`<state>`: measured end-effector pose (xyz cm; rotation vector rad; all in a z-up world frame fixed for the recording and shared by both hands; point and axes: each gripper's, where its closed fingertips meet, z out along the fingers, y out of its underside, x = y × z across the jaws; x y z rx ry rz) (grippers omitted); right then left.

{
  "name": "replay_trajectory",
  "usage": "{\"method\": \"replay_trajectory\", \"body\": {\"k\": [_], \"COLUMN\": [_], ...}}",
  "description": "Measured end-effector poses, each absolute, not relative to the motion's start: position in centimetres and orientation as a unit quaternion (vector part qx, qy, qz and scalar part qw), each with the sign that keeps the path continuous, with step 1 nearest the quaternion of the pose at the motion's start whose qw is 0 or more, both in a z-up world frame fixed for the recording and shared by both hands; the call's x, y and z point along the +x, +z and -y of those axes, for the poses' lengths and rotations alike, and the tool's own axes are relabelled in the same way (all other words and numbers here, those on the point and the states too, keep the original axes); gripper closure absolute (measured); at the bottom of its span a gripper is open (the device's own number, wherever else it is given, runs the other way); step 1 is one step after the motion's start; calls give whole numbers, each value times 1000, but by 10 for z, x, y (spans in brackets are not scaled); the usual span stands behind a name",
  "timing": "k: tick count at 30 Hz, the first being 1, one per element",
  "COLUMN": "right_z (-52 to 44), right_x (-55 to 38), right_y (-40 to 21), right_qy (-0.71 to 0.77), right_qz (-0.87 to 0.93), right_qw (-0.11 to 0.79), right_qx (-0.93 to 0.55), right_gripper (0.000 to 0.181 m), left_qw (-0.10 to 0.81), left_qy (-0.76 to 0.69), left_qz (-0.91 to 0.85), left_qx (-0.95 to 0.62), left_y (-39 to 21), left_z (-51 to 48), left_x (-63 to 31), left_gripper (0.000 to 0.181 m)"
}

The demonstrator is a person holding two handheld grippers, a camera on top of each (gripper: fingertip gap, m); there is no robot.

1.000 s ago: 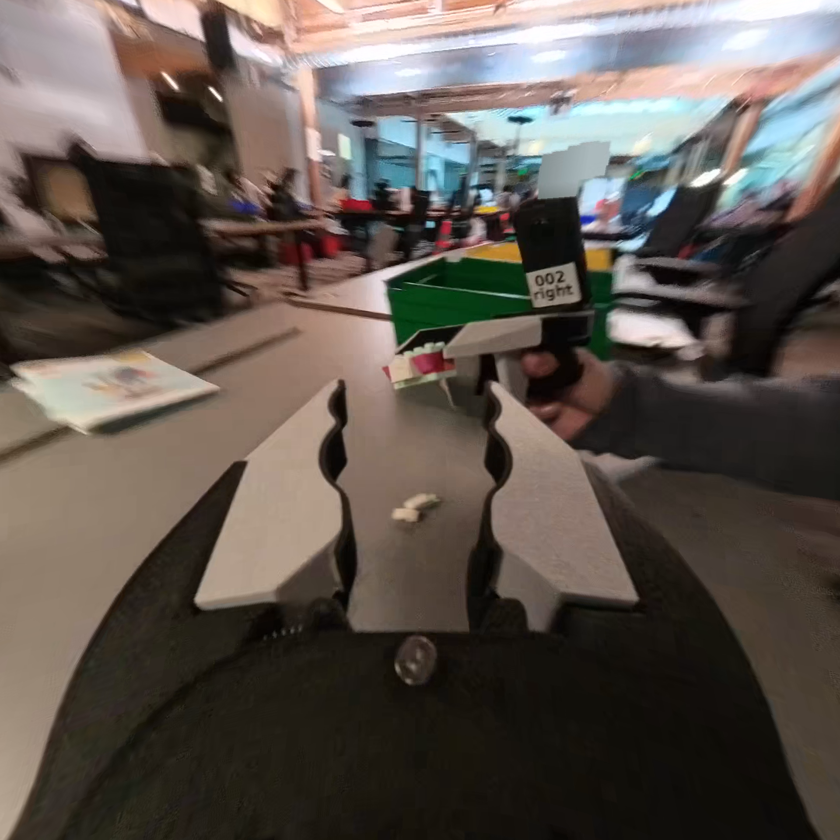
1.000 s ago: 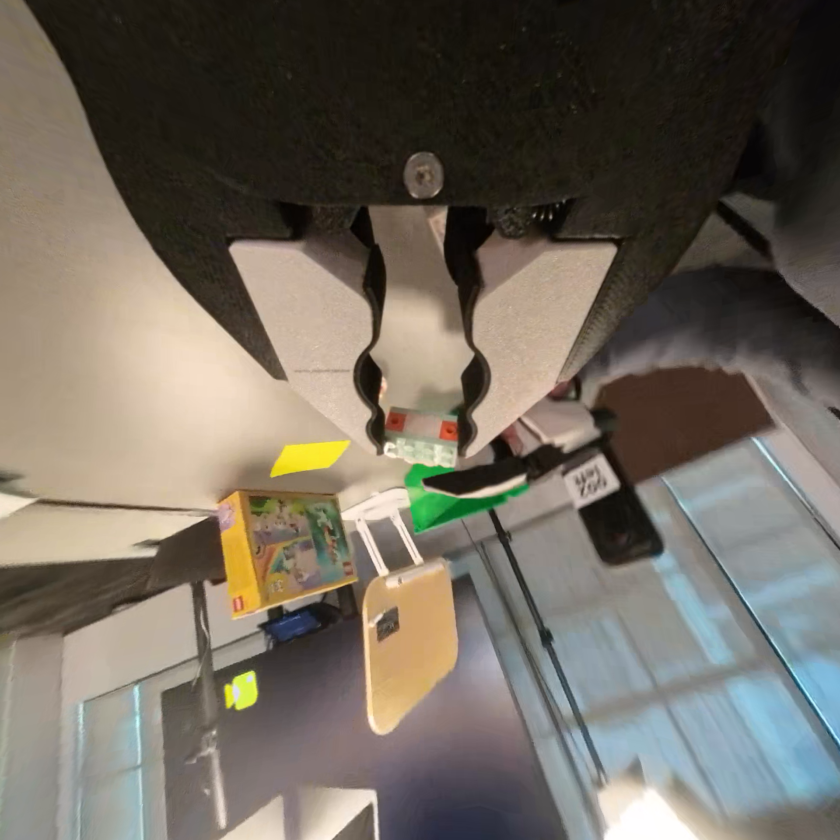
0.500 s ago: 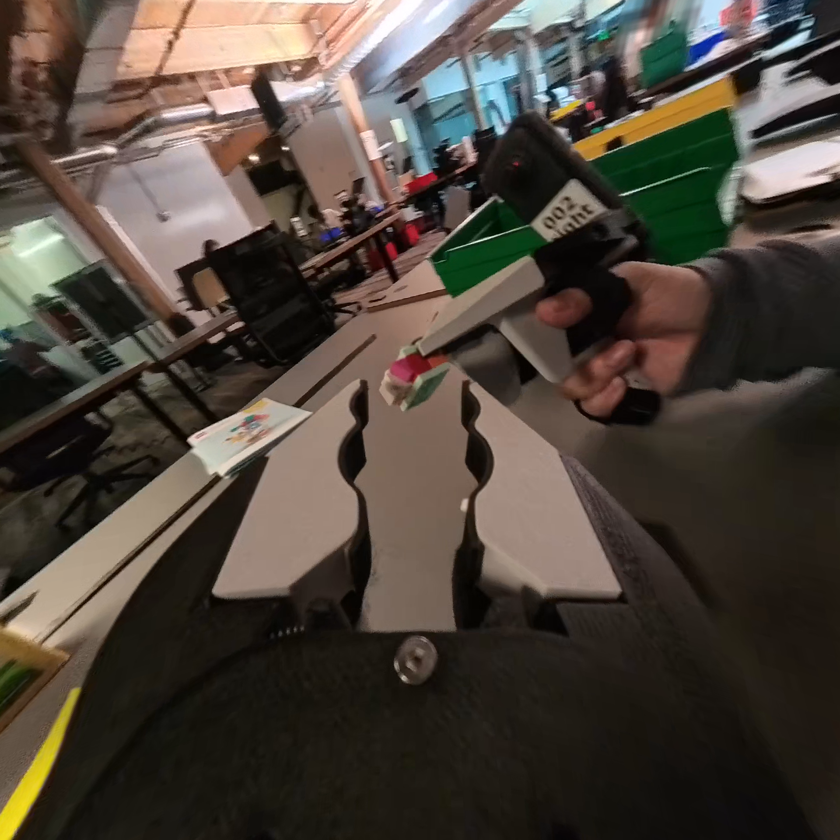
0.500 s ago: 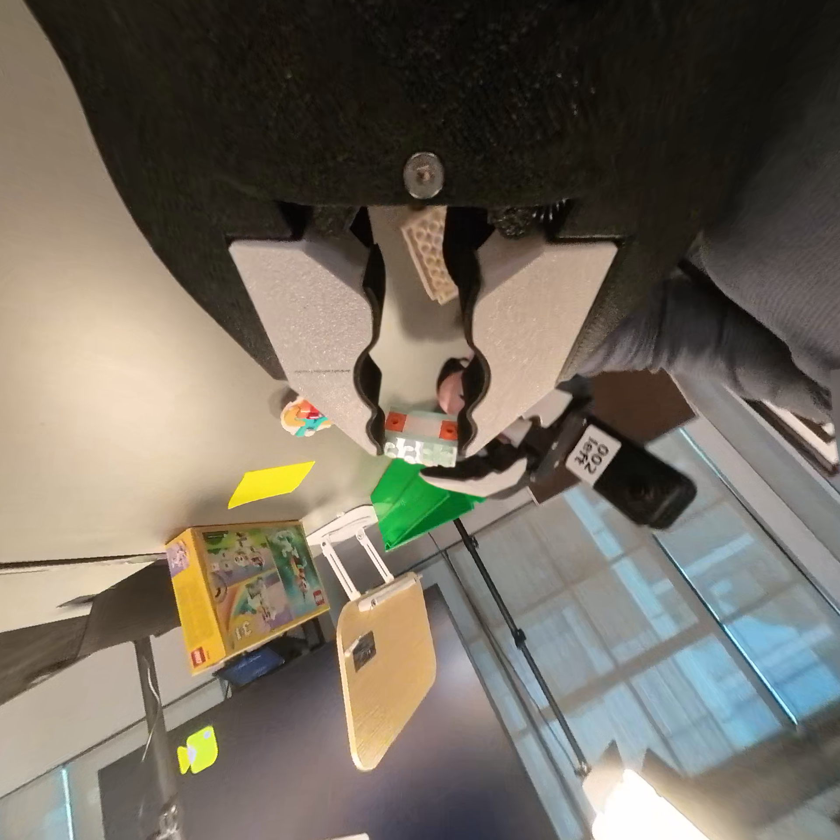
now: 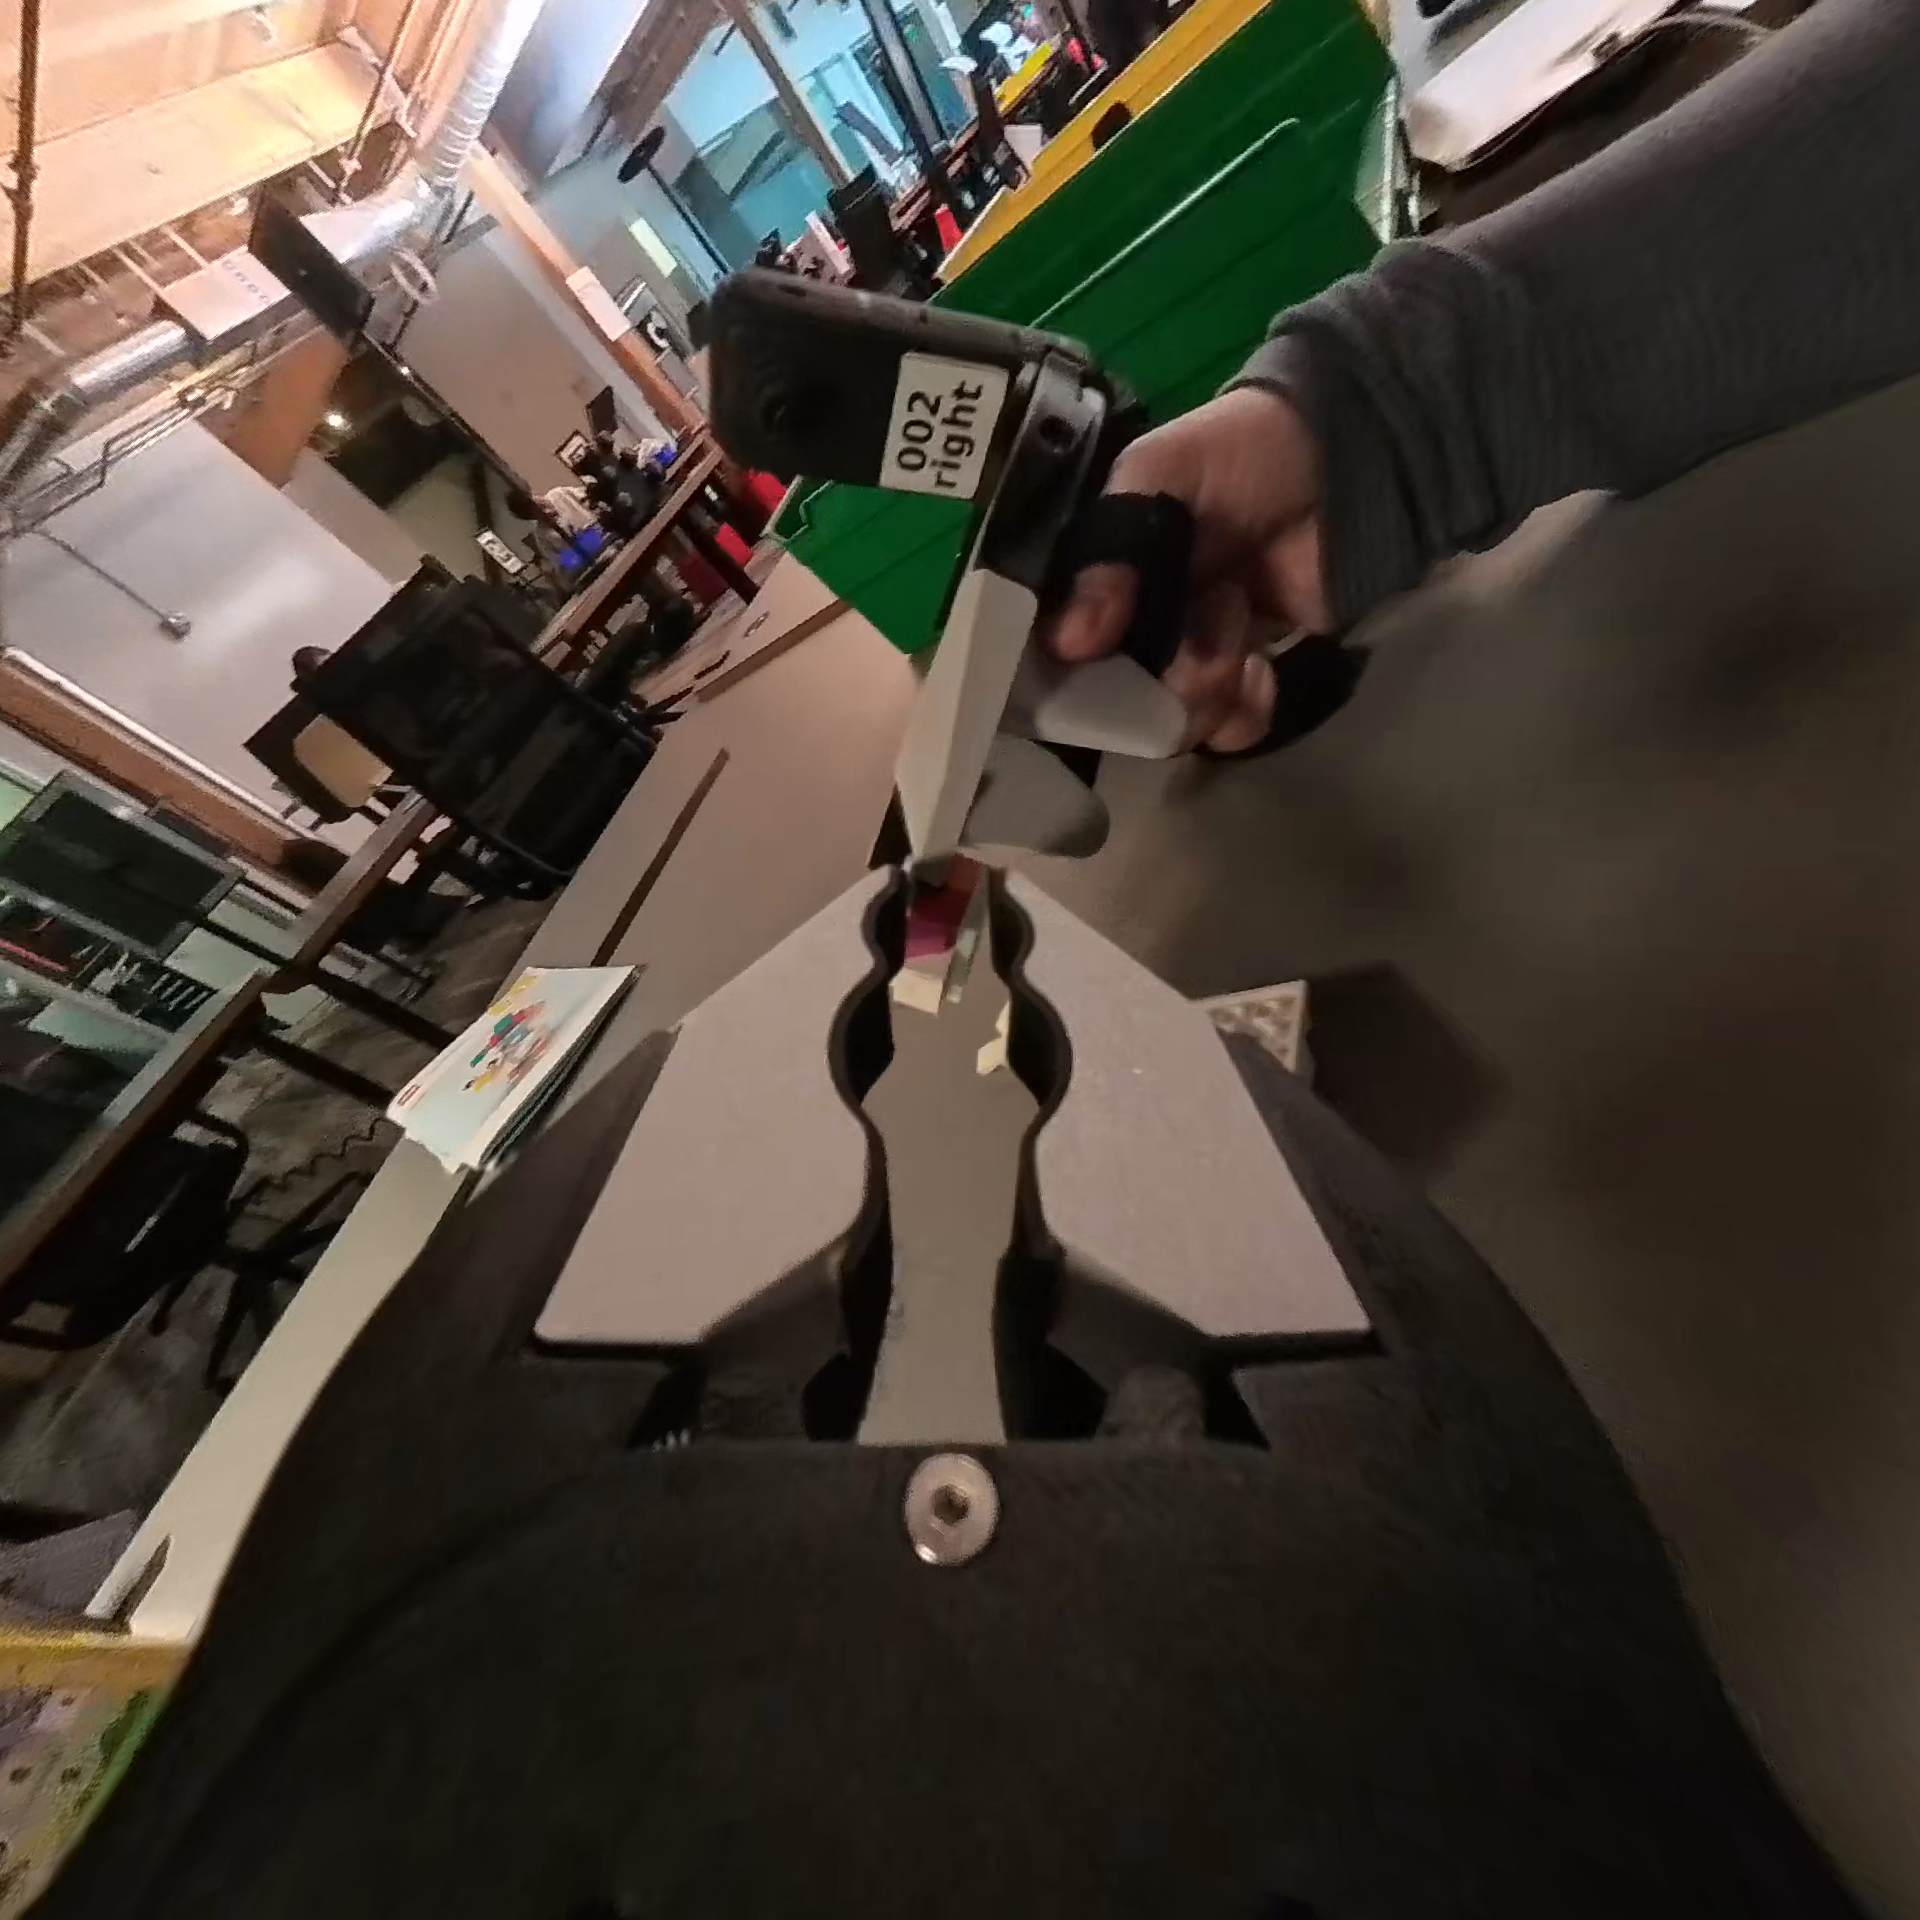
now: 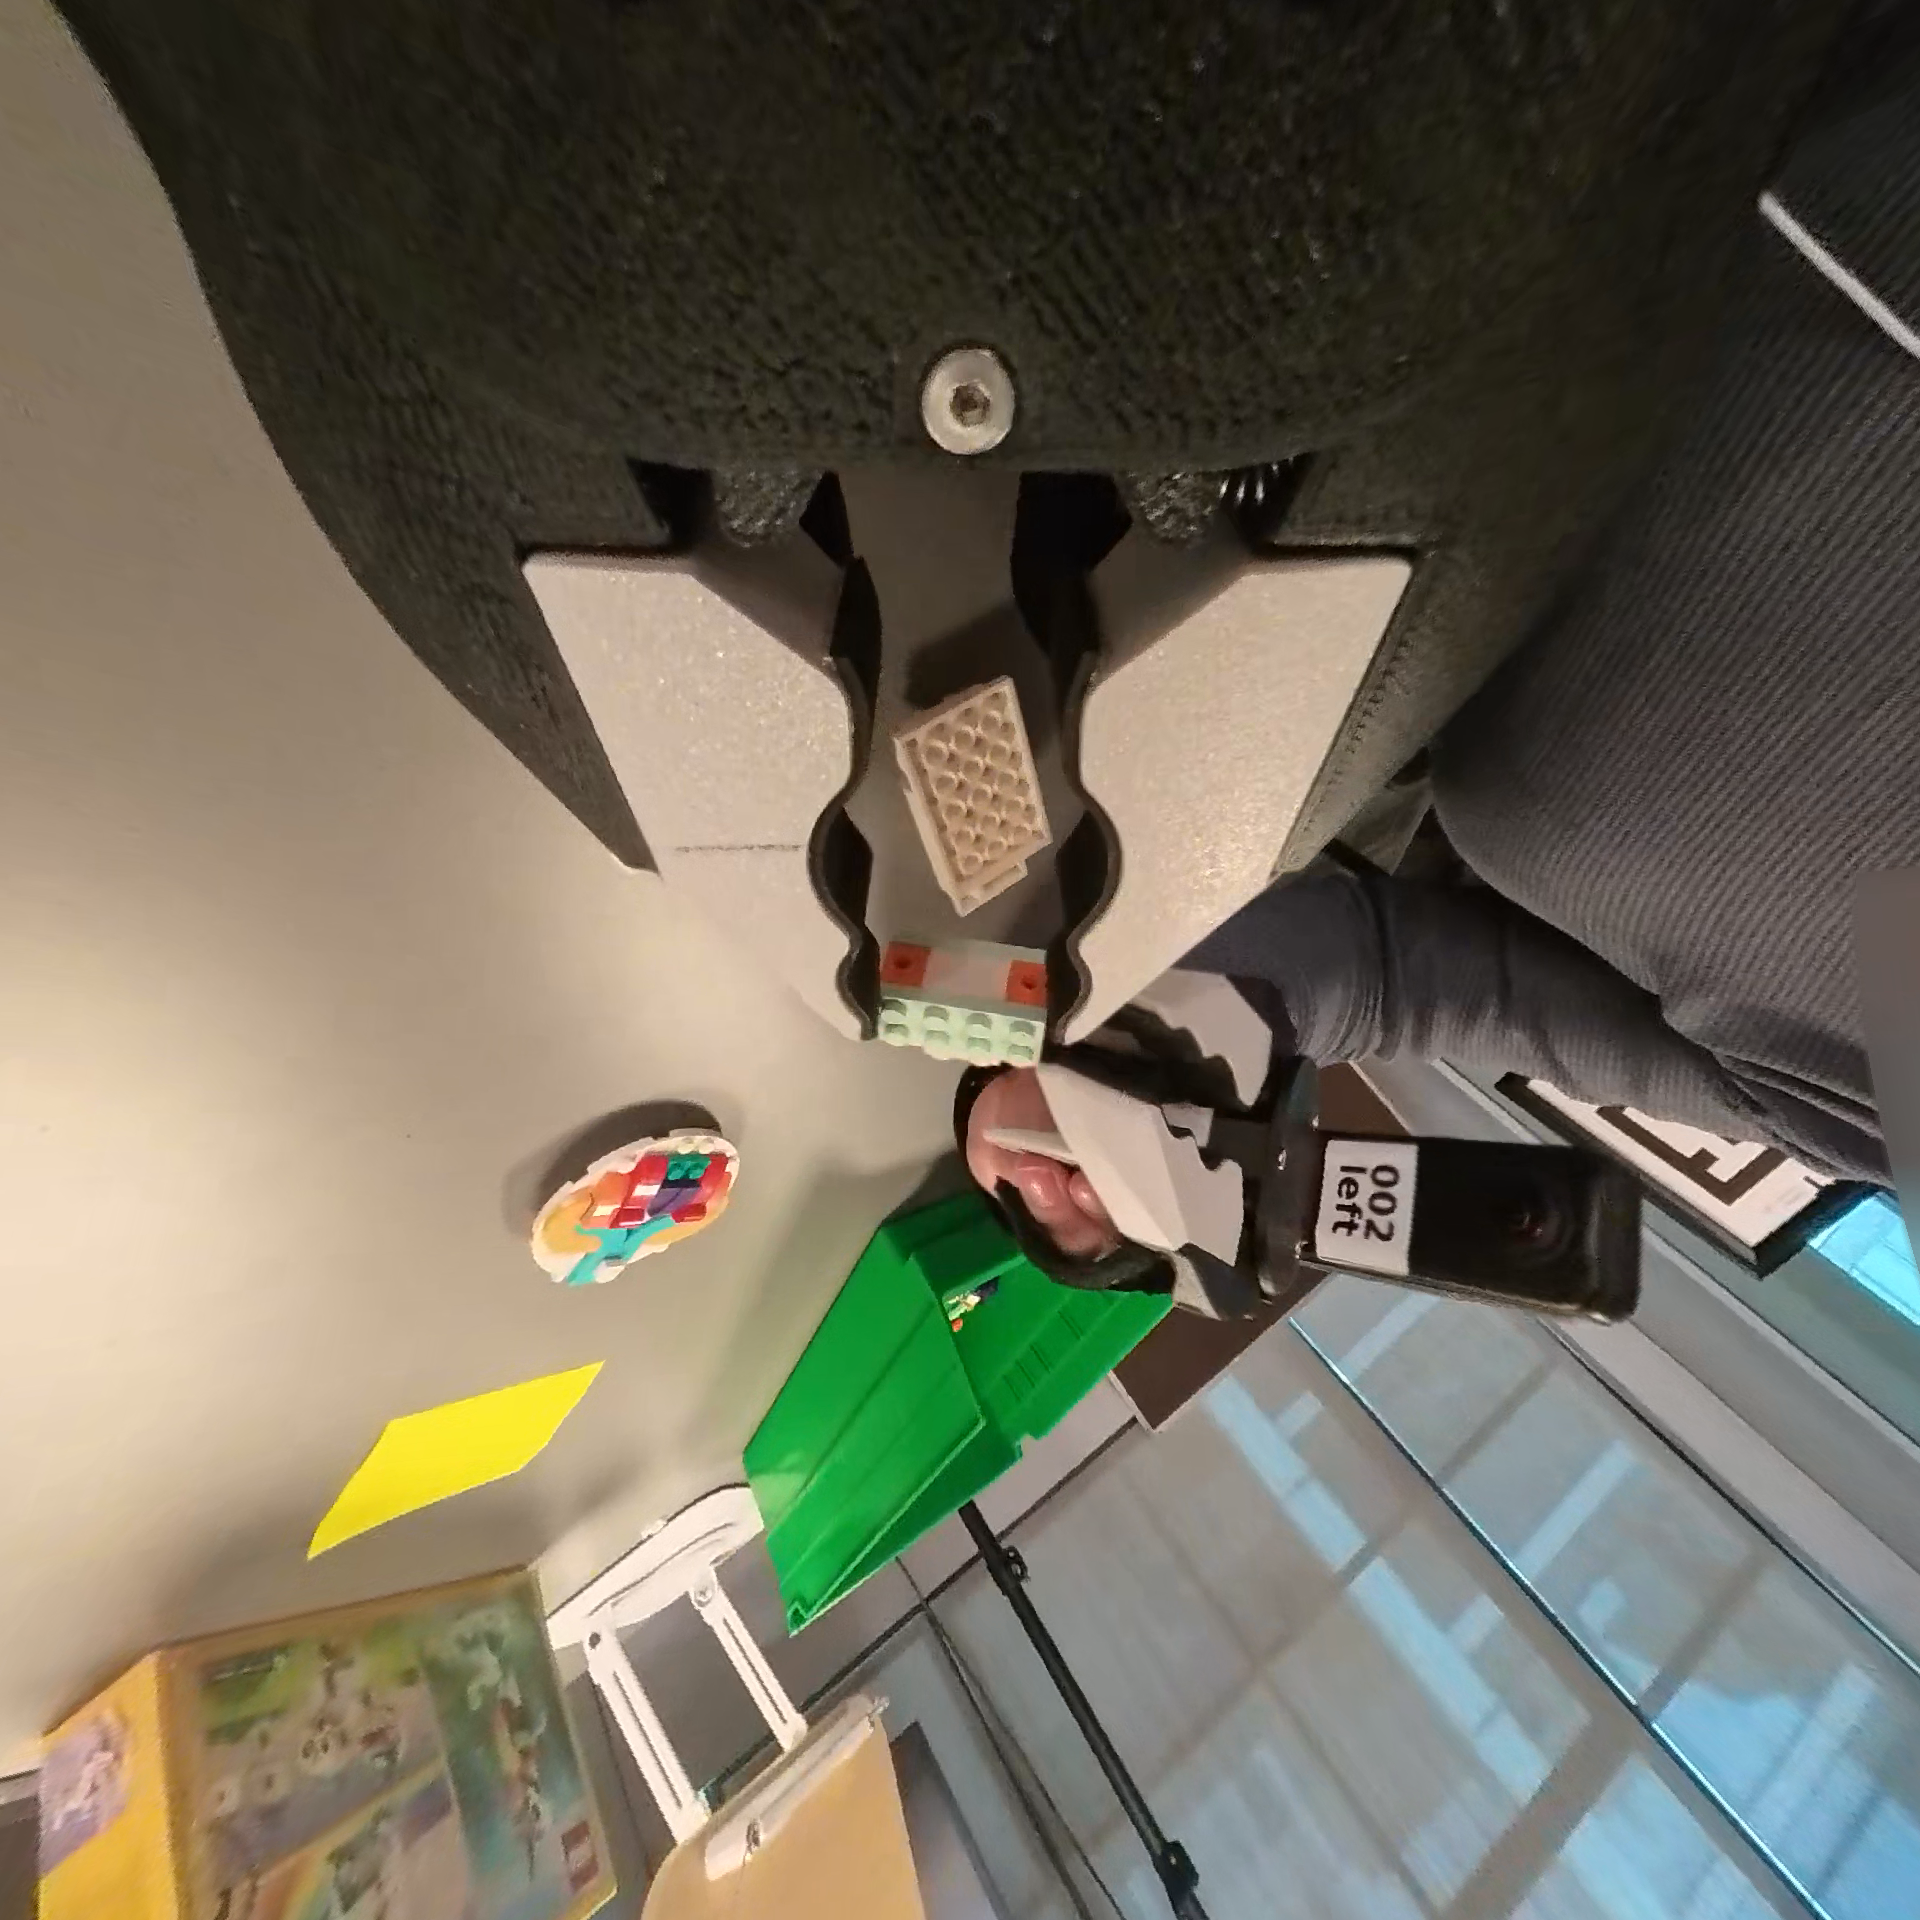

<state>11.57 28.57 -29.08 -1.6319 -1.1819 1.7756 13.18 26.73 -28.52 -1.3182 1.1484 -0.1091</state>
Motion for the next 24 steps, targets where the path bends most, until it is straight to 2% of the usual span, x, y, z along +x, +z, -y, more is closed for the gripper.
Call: {"method": "replay_trajectory", "body": {"k": [7,9,19,21,23,24], "right_z": [-290,-290,-300,-301,-299,-298], "right_x": [117,115,114,115,115,115], "right_y": [-290,-294,-303,-307,-303,-299], "right_qy": [649,638,523,510,549,577], "right_qz": [416,422,504,510,483,463], "right_qw": [223,227,337,336,309,288], "right_qx": [-597,-603,-599,-606,-609,-608], "right_gripper": [152,152,151,151,151,151], "left_qw": [641,637,586,572,598,608], "left_qy": [-56,-31,-120,-139,-141,-133], "left_qz": [-498,-498,-440,-435,-440,-453], "left_qx": [-582,-588,-670,-681,-655,-639], "left_y": [-284,-286,-302,-307,-296,-293], "left_z": [-269,-274,-290,-290,-286,-282], "left_x": [127,123,107,107,111,114], "left_gripper": [167,181,181,181,181,158]}}
